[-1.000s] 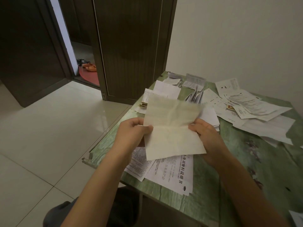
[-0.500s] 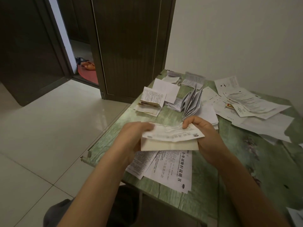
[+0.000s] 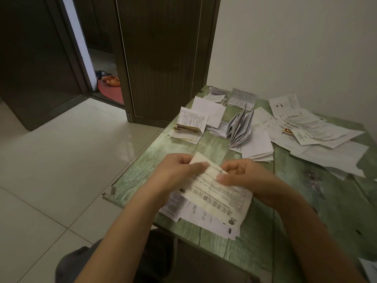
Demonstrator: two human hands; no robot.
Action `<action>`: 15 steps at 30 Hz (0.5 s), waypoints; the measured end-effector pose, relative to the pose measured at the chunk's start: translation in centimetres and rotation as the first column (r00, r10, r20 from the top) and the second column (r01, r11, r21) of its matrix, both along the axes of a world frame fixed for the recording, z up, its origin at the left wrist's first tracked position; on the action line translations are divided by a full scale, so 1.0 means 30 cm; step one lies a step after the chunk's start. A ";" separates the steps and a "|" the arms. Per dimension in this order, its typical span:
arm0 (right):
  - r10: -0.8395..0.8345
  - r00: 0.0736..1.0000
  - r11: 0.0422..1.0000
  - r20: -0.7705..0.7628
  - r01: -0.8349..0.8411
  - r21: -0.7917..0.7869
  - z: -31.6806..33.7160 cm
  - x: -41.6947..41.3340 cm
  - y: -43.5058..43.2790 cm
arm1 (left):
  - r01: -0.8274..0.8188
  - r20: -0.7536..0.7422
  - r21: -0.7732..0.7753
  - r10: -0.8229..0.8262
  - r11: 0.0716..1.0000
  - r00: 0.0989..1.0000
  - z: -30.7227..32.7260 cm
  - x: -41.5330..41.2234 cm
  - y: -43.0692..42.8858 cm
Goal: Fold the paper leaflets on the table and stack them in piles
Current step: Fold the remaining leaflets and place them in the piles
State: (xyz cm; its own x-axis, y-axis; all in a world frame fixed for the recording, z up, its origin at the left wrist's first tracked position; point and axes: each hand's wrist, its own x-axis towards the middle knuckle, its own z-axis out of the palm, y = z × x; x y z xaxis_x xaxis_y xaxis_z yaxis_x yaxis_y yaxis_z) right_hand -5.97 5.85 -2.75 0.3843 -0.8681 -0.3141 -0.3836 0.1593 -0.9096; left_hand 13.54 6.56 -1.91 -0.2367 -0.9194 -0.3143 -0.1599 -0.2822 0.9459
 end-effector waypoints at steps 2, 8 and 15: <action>-0.122 0.990 0.992 0.068 0.124 -0.024 -0.009 0.007 -0.007 | -0.037 -0.082 -0.014 0.036 0.999 0.996 0.007 0.003 -0.005; -0.313 0.910 0.940 0.272 0.338 -0.049 -0.024 0.040 -0.005 | -0.096 -0.174 0.024 0.099 0.995 0.980 0.016 -0.012 -0.002; -0.431 0.837 0.883 0.337 0.468 -0.036 -0.034 0.057 -0.012 | -0.130 -0.122 -0.040 0.124 0.991 0.985 -0.002 -0.041 0.003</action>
